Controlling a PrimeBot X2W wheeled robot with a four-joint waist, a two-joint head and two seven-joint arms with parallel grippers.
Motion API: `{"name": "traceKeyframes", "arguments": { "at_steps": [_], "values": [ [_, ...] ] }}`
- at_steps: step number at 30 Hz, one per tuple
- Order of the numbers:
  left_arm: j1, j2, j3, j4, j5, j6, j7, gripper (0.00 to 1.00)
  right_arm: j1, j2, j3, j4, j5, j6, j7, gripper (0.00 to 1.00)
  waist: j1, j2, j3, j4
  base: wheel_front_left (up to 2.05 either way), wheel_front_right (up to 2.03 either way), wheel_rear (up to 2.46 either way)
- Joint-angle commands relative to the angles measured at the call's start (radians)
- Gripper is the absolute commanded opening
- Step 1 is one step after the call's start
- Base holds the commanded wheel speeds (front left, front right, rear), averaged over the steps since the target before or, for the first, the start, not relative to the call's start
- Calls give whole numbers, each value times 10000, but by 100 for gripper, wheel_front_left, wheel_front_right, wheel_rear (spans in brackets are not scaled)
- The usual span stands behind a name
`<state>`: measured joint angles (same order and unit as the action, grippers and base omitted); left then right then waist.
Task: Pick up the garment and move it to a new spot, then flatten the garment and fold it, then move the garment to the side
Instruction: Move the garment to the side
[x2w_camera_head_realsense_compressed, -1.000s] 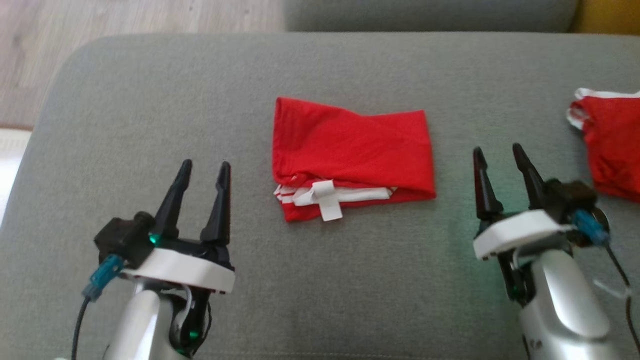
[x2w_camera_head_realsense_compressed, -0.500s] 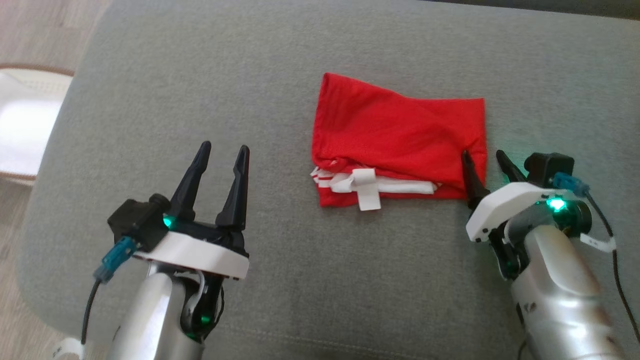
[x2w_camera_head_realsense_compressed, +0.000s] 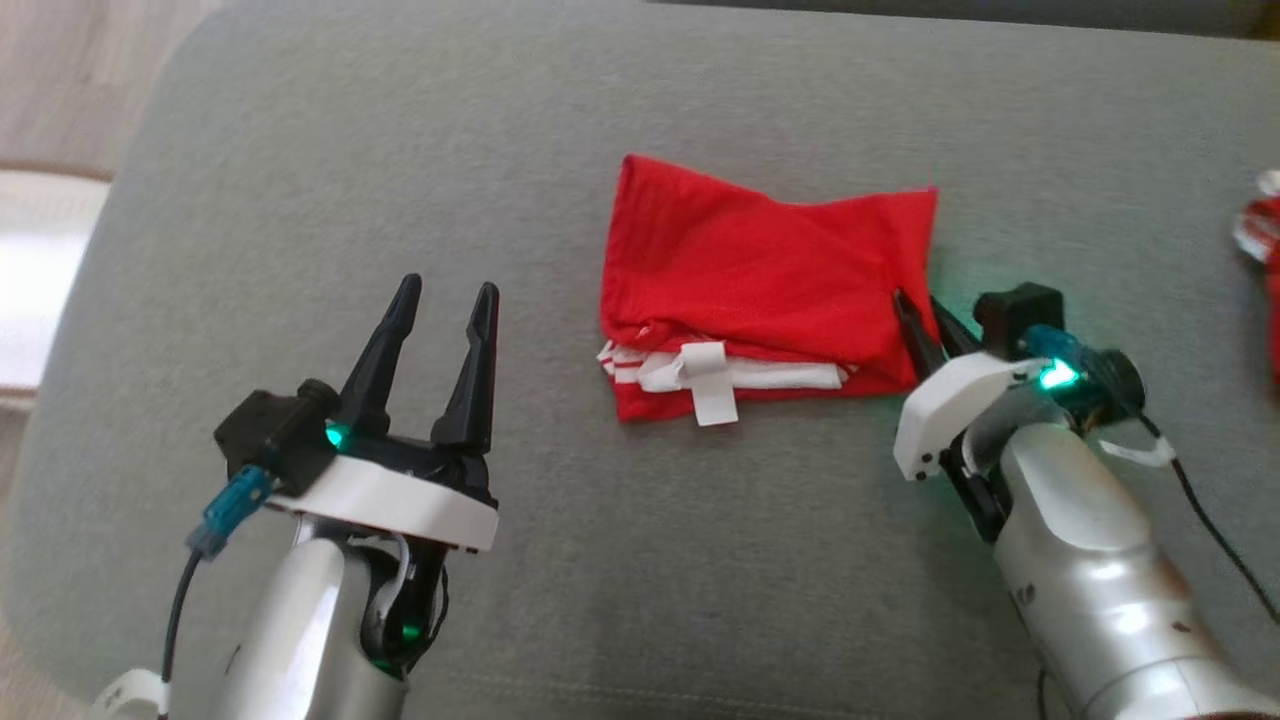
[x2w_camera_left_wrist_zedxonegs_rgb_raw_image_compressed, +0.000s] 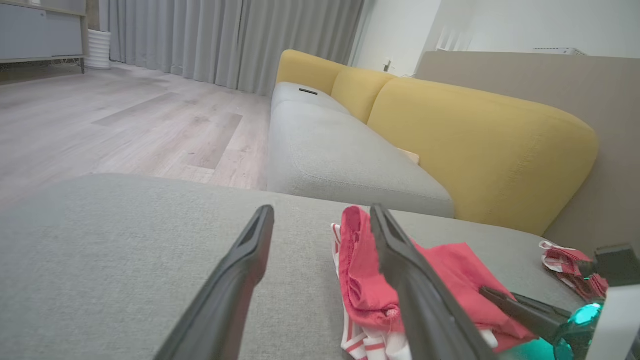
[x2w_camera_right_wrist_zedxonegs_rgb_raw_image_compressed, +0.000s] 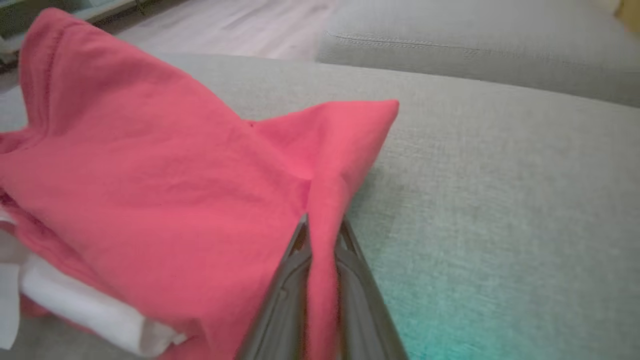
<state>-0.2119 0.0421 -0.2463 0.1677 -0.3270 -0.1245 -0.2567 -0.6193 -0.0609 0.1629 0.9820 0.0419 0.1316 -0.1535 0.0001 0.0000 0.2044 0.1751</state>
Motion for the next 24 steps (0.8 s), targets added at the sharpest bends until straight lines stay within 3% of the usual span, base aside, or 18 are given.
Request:
{"name": "traceKeyframes", "arguments": {
  "at_steps": [1,2,10,17,24],
  "values": [
    [-314,82,281,-270,95,-61,-51,100,-549,40,301,-288,-473,-9,-285,0,-1,0,-247,-436,0,0,0],
    [-322,82,193,-289,140,-61,-51,100,-720,-102,497,-390,-932,-9,-403,0,-1,0,-356,-727,0,0,0],
    [-431,82,-389,-451,269,-61,-51,100,-1323,-1178,1396,-879,-1451,-9,-396,0,-1,0,-512,-1840,0,0,0],
    [-769,82,-789,-511,290,-61,-51,100,-2035,-3063,2003,-1342,-1096,-9,81,0,-1,0,-62,-2649,0,0,0],
    [-1178,91,-896,-462,413,-61,-51,100,-2561,-4828,1652,-1320,-775,-9,573,0,-1,0,820,-2894,0,0,0]
  ]
}}
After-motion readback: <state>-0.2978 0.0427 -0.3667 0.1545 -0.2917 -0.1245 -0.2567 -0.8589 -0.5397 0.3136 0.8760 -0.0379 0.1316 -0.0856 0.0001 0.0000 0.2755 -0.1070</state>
